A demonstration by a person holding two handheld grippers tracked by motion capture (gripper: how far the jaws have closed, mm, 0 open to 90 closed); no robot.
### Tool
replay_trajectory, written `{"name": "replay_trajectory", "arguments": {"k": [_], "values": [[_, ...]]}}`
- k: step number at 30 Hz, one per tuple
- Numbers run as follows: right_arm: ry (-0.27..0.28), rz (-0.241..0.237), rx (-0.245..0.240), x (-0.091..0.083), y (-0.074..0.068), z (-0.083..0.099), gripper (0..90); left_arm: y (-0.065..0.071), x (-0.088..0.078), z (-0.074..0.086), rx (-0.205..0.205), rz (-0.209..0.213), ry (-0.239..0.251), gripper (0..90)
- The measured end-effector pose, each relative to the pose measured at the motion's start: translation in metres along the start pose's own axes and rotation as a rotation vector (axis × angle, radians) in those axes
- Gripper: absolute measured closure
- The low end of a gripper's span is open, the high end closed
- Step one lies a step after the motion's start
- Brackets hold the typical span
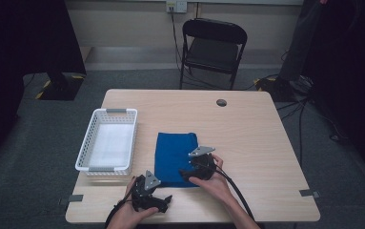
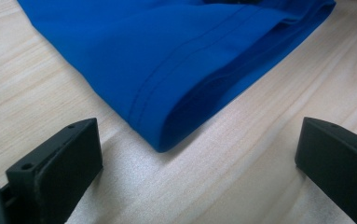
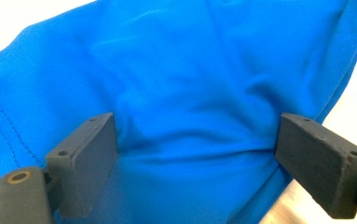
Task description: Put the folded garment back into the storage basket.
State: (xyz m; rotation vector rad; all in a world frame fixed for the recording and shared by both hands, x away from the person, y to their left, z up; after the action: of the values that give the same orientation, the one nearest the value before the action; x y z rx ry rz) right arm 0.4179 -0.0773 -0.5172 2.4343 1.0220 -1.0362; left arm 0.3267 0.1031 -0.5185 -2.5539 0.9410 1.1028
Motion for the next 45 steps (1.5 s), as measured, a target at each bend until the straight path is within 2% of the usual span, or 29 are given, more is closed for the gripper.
{"name": "replay_trajectory", "arguments": {"k": [27, 36, 41, 45], "values": [[-0.015, -0.011, -0.012, 0.019, -0.008, -0.02, 12.2, -0.008, -0.001, 0.001, -0.015, -0.017, 0.011, 0.0], [-0.037, -0.023, -0.021, 0.019, -0.009, -0.023, 12.3, -0.009, 0.0, 0.001, -0.019, -0.017, 0.023, 0.0], [-0.029, -0.026, -0.002, 0.018, -0.009, -0.024, 14.8, -0.009, 0.0, 0.002, -0.018, -0.014, 0.029, 0.0], [-0.012, -0.05, 0.002, 0.011, -0.009, -0.026, 16.3, -0.009, 0.0, 0.002, -0.015, -0.014, 0.034, 0.0]]}}
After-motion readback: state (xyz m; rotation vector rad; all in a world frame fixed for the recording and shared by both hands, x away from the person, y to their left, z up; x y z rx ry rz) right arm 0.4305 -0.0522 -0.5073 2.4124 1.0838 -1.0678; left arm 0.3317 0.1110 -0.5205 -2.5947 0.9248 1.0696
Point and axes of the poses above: each handheld gripper's, and its own axes: x roughly forward along the jaws, z roughly out of its underside, y roughly to its right, the point moved 4 cm from there along x, roughly forward along the jaws, and after that the axes turned 3 degrees about -x, right-handed, at the moved point
